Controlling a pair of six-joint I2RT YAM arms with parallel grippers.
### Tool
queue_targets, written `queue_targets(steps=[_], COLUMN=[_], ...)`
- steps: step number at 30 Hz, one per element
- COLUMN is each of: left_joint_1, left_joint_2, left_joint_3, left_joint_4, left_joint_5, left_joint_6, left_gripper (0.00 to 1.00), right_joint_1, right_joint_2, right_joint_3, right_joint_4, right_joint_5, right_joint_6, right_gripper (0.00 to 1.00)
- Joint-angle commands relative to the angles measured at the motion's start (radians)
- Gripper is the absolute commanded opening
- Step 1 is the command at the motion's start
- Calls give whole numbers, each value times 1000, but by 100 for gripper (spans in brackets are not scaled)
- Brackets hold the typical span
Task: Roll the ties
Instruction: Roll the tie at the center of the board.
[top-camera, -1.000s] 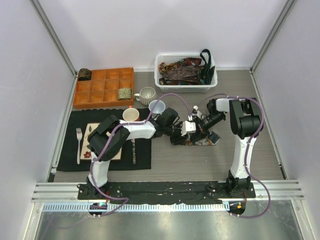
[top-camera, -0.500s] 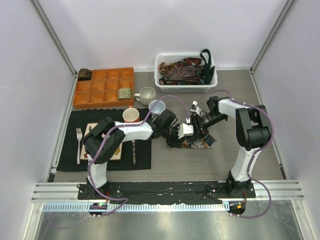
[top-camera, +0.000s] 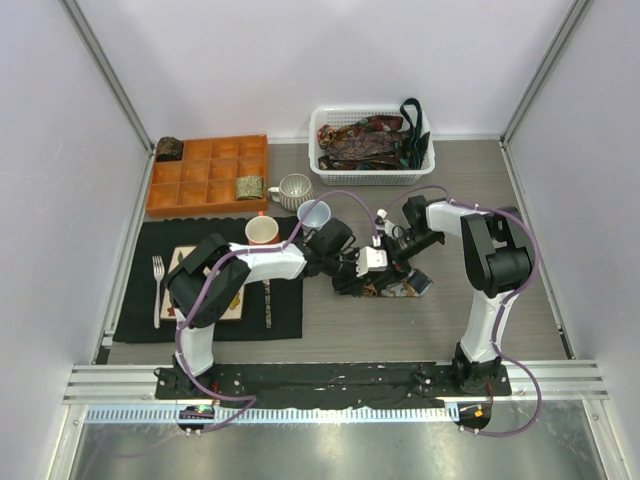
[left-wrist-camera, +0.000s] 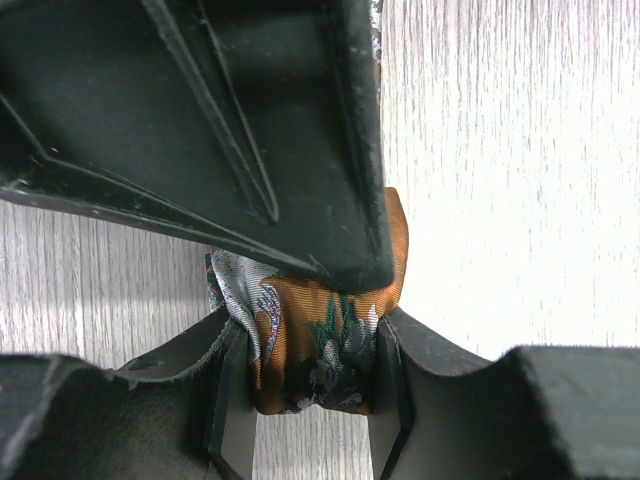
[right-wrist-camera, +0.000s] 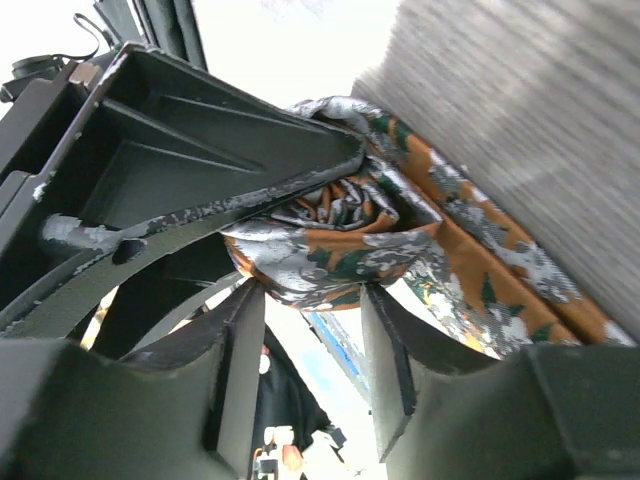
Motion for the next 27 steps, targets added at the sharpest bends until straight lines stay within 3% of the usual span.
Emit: queue_targets(steps=[1, 5, 10, 12, 13, 14, 19, 27], left_joint_1=[-4, -4, -4, -2, -1, 1, 6, -2], left_joint_2=[4, 10, 10, 6, -6, -13, -51, -30], left_joint_3=[-4, -1, 5, 6, 3, -7, -18, 34], left_joint_4=[-124, -126, -134, -134, -117, -102, 12, 126], left_joint_5=[-13, -6, -7, -7, -7, -9, -1, -9], left_joint_6=[14, 14, 19, 21, 18, 7, -39, -50], left_gripper=[30, 30, 34, 44, 48, 56, 70, 78], right_joint_1=[-28, -28, -28, -29, -32, -37, -80, -111], right_joint_2=[-9, 8, 46, 68, 74, 83, 143, 215], right_joint_3=[39, 48, 53, 47, 45, 41, 21, 51], right_joint_4=[100, 115, 112, 92, 86, 79, 52, 20], right_joint_5=[95, 65, 55, 74, 81, 88, 129, 170], right_joint_6=[15, 37, 26, 3, -6, -11, -41, -46], right_gripper=[47, 43, 26, 17, 5, 1, 1, 1])
